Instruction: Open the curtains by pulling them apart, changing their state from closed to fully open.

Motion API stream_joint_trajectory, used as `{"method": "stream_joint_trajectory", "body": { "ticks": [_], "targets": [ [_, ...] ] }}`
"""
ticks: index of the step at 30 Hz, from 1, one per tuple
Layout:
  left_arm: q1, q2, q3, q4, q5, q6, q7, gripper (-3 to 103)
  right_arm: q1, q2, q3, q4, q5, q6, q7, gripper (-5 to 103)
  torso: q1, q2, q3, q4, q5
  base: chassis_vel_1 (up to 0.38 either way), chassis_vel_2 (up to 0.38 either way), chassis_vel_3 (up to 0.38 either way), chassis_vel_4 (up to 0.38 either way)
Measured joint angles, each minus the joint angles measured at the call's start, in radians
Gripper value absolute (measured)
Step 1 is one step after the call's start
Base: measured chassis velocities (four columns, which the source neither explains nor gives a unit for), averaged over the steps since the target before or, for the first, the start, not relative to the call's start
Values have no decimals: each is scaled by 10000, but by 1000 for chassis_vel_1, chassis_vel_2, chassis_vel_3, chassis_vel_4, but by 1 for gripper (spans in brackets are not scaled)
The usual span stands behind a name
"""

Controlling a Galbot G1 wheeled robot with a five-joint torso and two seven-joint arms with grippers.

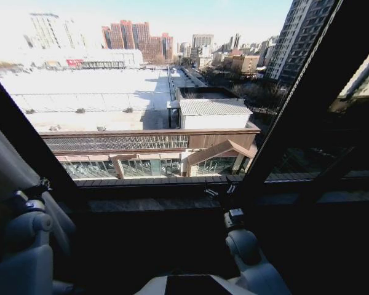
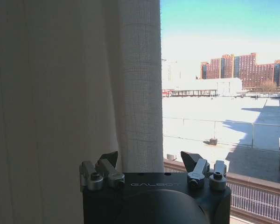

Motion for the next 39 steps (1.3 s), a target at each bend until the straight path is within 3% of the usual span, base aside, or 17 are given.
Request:
{"method": "stream_joint_trajectory", "body": {
  "ticks": [4,7,12,15,16,17,19,20,22,24,25,28,39],
  "targets": [
    [305,-370,436,-505,707,-496,-892,87,-2,-27,70,-8,40,9,12,100,0,0,0,-2,0,0,0,0,0],
    [704,-735,860,-1295,1012,-391,-1406,99,51,-6,34,-37,53,16,13,100,0,0,0,0,-1,0,0,0,0],
    [1171,-1361,1540,-2069,1703,-331,-1977,100,98,41,9,-59,62,22,13,100,-1,0,0,1,0,0,0,0,0],
    [1383,-1574,1970,-2372,1658,-377,-1914,100,103,32,17,-59,122,24,19,100,-1,0,1,1,0,0,0,0,0],
    [1466,-1596,2122,-2450,1510,-535,-1524,100,103,11,36,-38,229,18,38,100,-1,0,1,-1,-1,0,0,0,0],
    [1466,-1596,2122,-2450,1510,-535,-1524,100,103,11,36,-38,229,18,38,100,-1,0,1,-1,-1,0,0,0,0],
    [1579,-1500,2189,-2480,1376,-972,-238,100,124,-36,90,74,386,-67,79,100,-1,0,0,0,-1,0,0,0,0],
    [1579,-1500,2189,-2480,1376,-972,-238,100,124,-36,90,74,386,-67,79,100,-1,0,0,0,-1,0,0,0,0],
    [1623,-1300,2139,-2388,1174,-1412,1088,100,142,-109,194,257,566,-359,104,100,-1,0,0,-1,-1,0,0,0,0],
    [1654,-1155,2013,-2280,955,-1661,1980,100,144,-185,308,452,822,-713,133,100,0,0,0,0,-2,0,0,0,0],
    [1654,-1155,2013,-2280,955,-1661,1980,100,144,-185,308,452,822,-713,133,100,0,0,0,0,-2,0,0,0,0],
    [1704,-1061,1789,-1987,695,-2000,3088,100,144,-291,504,671,1191,-1150,147,100,-1,0,0,0,-3,0,0,0,0],
    [1396,-656,1463,-912,631,-2448,4066,100,181,-421,649,933,1503,-1693,146,100,0,0,0,0,-4,-42,-42,41,42]
  ]
}}
